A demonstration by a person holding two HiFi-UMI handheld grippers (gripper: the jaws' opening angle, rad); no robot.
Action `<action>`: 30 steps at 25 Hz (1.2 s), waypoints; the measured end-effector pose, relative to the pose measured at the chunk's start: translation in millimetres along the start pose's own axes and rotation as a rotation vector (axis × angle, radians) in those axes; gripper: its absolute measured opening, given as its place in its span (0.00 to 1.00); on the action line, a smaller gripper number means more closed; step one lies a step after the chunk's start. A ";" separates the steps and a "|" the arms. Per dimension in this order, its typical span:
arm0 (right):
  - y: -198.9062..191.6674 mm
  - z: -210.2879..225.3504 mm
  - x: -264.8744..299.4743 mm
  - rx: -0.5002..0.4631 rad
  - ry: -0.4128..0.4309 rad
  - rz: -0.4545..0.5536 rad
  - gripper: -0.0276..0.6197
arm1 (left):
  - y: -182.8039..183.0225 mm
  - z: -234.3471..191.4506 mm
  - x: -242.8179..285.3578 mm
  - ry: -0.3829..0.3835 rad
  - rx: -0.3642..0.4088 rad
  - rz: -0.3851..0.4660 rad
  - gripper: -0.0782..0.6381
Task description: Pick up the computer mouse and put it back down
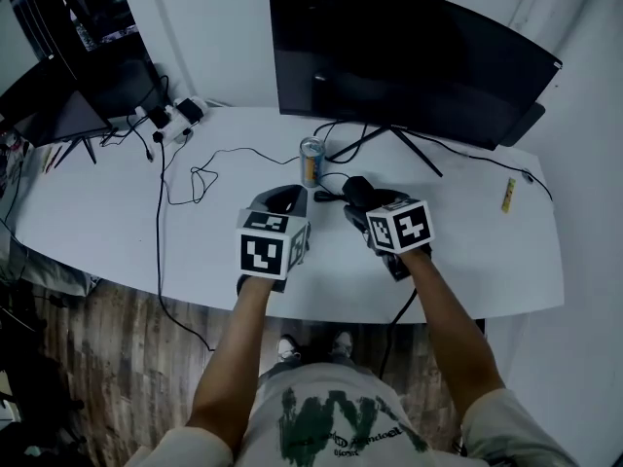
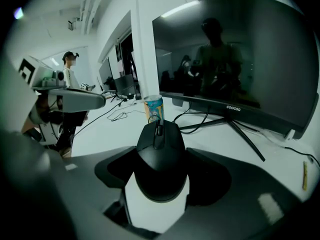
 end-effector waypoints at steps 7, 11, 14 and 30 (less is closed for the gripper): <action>17.0 5.4 -31.5 0.048 -0.043 0.117 0.52 | 24.0 6.0 -3.9 -0.013 0.069 0.048 0.11; 29.1 7.6 -49.0 0.061 -0.065 0.181 0.52 | 42.2 9.1 -7.3 -0.018 0.093 0.103 0.11; 35.8 9.1 -62.7 0.074 -0.090 0.227 0.52 | 51.7 12.2 -8.0 -0.025 0.106 0.121 0.11; 69.1 17.5 -110.6 0.096 -0.171 0.388 0.52 | 92.2 16.1 -10.6 -0.024 0.183 0.166 0.11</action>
Point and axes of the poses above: the fingertips, and each gripper's own axes: x forward along the fingers, z to its right, y out of its top, the point moved 10 cm from there along -x, backward along the fingers, and after that the axes turned 3 degrees about -z, right-handed, at the moved point
